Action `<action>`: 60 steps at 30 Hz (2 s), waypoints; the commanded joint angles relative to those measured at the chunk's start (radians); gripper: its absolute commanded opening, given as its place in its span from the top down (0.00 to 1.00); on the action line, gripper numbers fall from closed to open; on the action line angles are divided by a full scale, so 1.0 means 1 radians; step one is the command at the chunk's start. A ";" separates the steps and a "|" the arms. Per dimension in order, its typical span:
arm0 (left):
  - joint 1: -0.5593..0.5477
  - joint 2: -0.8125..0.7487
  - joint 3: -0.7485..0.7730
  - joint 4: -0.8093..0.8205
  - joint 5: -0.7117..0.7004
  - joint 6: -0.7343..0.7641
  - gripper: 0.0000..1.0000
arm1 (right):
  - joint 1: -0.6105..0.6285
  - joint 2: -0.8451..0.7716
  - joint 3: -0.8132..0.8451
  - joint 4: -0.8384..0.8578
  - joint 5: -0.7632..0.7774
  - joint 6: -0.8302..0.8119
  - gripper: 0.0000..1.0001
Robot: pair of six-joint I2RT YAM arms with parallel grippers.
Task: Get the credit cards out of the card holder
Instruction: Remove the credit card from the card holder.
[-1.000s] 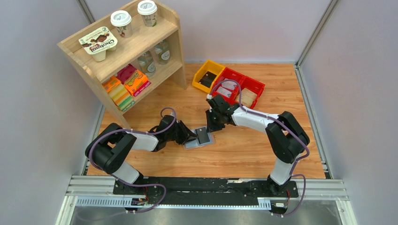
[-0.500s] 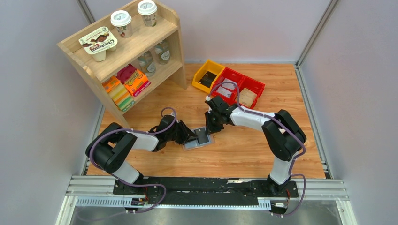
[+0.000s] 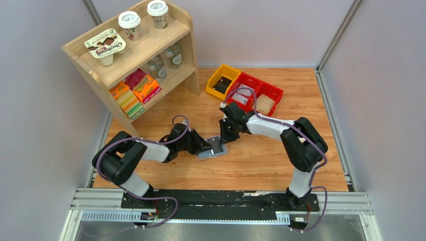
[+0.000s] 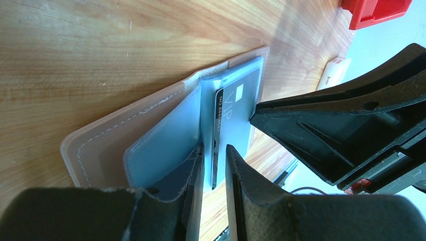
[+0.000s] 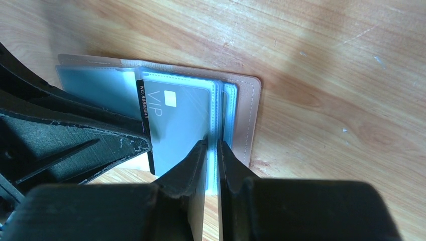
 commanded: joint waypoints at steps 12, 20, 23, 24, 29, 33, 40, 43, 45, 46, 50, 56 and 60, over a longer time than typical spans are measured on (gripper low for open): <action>-0.003 -0.049 0.015 0.145 0.041 -0.006 0.73 | 0.012 -0.006 -0.015 0.051 -0.075 0.025 0.85; -0.003 -0.059 -0.003 0.161 0.036 -0.006 0.83 | 0.010 0.040 -0.030 0.049 -0.035 0.029 0.86; -0.003 -0.064 -0.025 0.179 0.030 -0.017 0.87 | 0.009 0.060 -0.028 0.049 -0.034 0.032 0.87; -0.003 -0.069 -0.029 0.184 0.029 -0.018 0.89 | 0.009 0.063 -0.027 0.048 -0.034 0.034 0.87; -0.003 -0.095 -0.045 0.184 0.022 -0.023 0.96 | 0.007 0.075 -0.025 0.045 -0.031 0.034 0.87; -0.003 -0.119 -0.052 0.168 0.015 -0.020 1.00 | 0.002 0.080 -0.025 0.043 -0.031 0.037 0.87; 0.006 -0.141 -0.111 0.152 0.002 -0.040 1.00 | -0.004 0.094 -0.025 0.042 -0.038 0.043 0.87; 0.012 -0.147 -0.134 0.149 -0.001 -0.054 1.00 | -0.007 0.094 -0.027 0.043 -0.038 0.045 0.88; 0.017 -0.147 -0.151 0.148 -0.001 -0.064 1.00 | -0.008 0.095 -0.028 0.042 -0.038 0.046 0.88; 0.019 -0.147 -0.160 0.148 -0.001 -0.074 1.00 | -0.010 0.095 -0.028 0.043 -0.038 0.048 0.88; 0.019 -0.150 -0.177 0.148 0.002 -0.081 0.94 | -0.013 0.097 -0.031 0.049 -0.044 0.051 0.88; 0.019 -0.127 -0.177 0.205 0.018 -0.081 0.86 | -0.014 0.094 -0.033 0.051 -0.050 0.049 0.88; 0.019 -0.135 -0.181 0.240 0.024 -0.078 0.84 | -0.014 0.092 -0.036 0.051 -0.050 0.051 0.88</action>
